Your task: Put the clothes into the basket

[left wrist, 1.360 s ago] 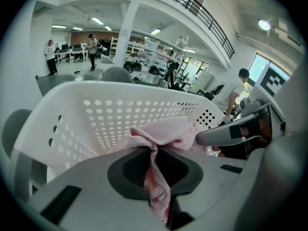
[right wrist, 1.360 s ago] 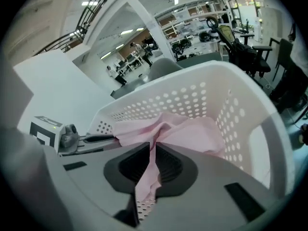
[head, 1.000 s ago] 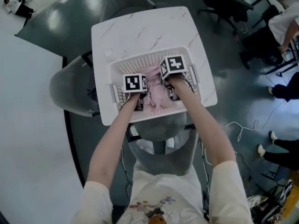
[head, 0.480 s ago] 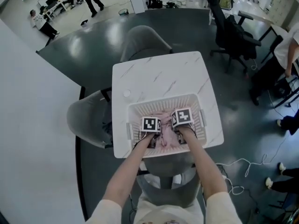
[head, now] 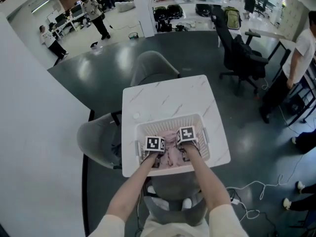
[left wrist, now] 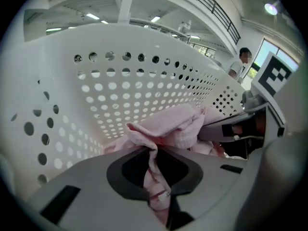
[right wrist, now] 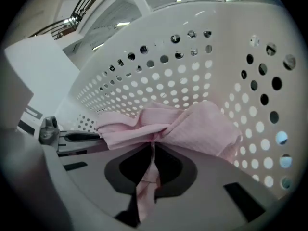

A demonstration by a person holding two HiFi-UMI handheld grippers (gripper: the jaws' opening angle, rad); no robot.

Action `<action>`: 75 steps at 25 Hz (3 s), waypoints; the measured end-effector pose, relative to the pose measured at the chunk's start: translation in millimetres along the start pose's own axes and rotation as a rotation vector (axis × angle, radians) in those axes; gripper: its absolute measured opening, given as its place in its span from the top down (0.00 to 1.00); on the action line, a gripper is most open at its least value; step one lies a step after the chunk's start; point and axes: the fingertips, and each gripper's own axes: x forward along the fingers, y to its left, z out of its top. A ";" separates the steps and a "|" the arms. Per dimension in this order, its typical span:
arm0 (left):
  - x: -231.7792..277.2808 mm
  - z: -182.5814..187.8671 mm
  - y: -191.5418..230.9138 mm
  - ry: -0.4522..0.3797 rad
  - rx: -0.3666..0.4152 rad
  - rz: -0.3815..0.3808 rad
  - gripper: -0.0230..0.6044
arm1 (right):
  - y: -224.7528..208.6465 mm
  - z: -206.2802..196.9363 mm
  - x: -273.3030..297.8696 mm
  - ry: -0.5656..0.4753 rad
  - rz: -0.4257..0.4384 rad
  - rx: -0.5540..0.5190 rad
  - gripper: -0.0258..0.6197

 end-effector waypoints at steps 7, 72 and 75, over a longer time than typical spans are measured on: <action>-51.6 13.9 -0.9 -0.156 -0.113 -0.002 0.88 | 15.6 5.2 -45.4 -0.111 0.029 0.034 0.92; -306.9 -118.9 -160.8 -0.633 0.121 -0.037 0.75 | 124.8 -144.1 -282.3 -0.668 0.320 -0.178 0.92; -313.9 -125.7 -160.3 -0.639 0.104 -0.040 0.75 | 130.8 -148.4 -285.1 -0.674 0.329 -0.173 0.92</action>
